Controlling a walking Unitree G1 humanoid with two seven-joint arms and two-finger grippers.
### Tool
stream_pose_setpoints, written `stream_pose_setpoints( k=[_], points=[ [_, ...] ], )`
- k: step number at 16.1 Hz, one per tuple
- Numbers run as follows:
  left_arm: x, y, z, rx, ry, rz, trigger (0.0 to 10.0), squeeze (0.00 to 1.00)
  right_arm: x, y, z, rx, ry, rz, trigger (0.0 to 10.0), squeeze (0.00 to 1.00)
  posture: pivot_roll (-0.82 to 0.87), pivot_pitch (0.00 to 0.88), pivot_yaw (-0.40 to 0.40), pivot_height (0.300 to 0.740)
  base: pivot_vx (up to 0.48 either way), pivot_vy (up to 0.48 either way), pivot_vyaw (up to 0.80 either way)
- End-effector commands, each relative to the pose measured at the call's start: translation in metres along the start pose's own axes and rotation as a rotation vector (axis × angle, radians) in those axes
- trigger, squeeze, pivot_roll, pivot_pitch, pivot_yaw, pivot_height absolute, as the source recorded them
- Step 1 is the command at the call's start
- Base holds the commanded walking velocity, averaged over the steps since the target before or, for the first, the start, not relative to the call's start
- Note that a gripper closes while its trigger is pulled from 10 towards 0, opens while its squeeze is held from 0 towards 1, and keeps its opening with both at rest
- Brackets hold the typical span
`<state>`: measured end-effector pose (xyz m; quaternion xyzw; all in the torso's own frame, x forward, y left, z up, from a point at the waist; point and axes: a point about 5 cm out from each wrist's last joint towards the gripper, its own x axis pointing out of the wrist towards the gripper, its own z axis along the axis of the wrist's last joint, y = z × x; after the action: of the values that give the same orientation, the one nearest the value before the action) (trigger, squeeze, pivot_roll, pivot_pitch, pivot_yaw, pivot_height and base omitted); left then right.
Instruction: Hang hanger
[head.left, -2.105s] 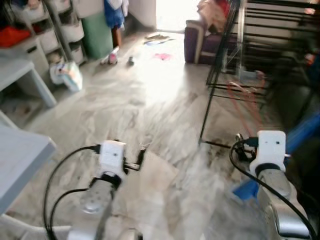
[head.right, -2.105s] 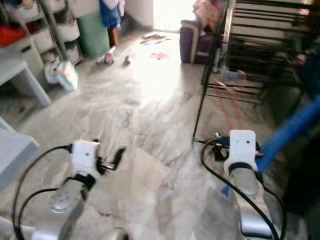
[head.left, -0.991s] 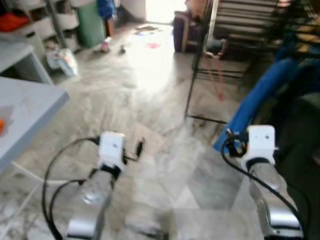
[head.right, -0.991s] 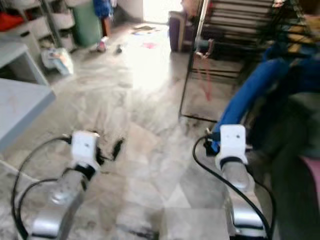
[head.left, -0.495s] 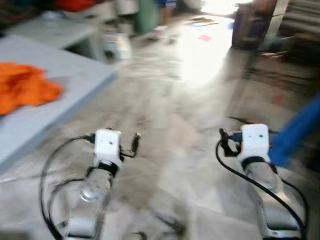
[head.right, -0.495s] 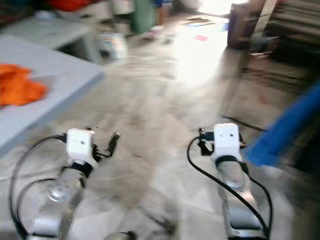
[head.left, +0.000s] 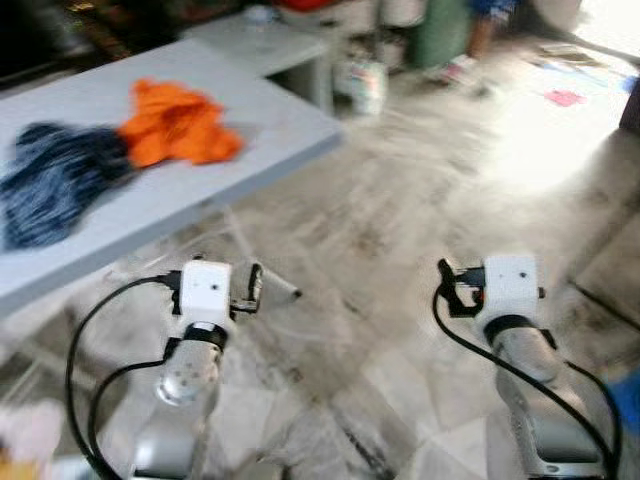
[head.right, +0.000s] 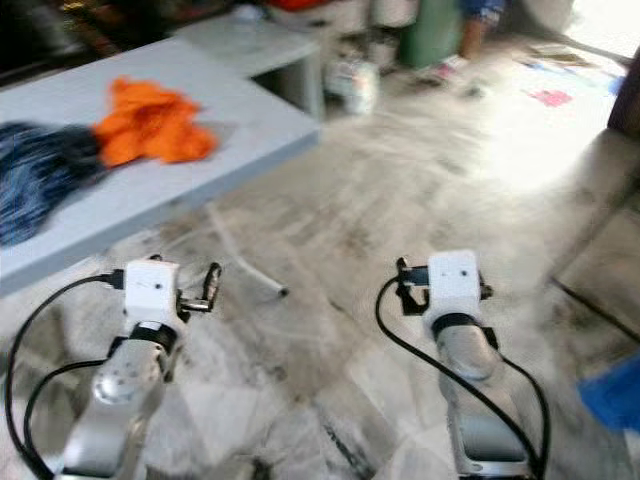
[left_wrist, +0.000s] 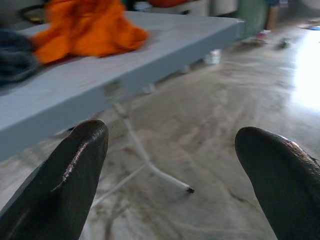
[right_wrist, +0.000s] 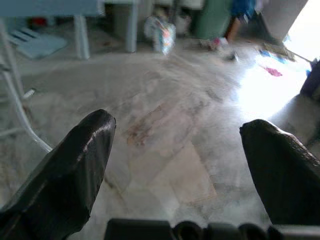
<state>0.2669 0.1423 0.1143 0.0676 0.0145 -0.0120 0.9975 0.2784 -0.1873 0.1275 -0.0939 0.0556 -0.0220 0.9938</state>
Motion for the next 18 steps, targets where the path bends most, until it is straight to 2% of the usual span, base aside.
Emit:
stream_pose_setpoints(
  k=[1,3,7,12,16,18],
  points=[
    [-0.002,0.011,-0.001,0.031,0.001,0.051,10.0,0.0,0.003,0.009,0.005,0.007,-0.024,0.041,10.0,0.0,0.08,0.086,-0.015,0.74,0.0,0.0,0.8],
    [-0.004,0.01,-0.002,0.036,0.0,0.058,10.0,0.0,0.003,0.01,0.007,0.012,-0.032,0.054,10.0,0.0,0.08,0.085,-0.017,0.74,0.0,0.0,0.8],
    [-0.005,0.017,-0.004,0.048,0.005,0.142,10.0,0.0,0.003,0.012,0.009,-0.01,-0.05,0.097,10.0,0.0,0.07,0.089,-0.024,0.74,0.0,0.0,0.8],
    [-0.005,0.013,-0.005,0.009,0.01,0.112,10.0,0.0,0.002,0.019,0.011,-0.011,-0.064,0.143,10.0,0.0,0.08,0.088,-0.029,0.74,0.0,0.0,0.8],
    [-0.006,0.017,-0.005,0.025,0.01,0.136,10.0,0.0,0.002,0.019,0.011,-0.01,-0.065,0.156,10.0,0.0,0.08,0.086,-0.03,0.74,0.0,0.0,0.8],
    [-0.009,0.016,-0.01,0.015,0.023,0.113,10.0,0.0,0.002,0.019,0.01,-0.001,-0.062,0.155,10.0,0.0,0.08,0.087,-0.029,0.74,0.0,0.0,0.8]
  ],
)
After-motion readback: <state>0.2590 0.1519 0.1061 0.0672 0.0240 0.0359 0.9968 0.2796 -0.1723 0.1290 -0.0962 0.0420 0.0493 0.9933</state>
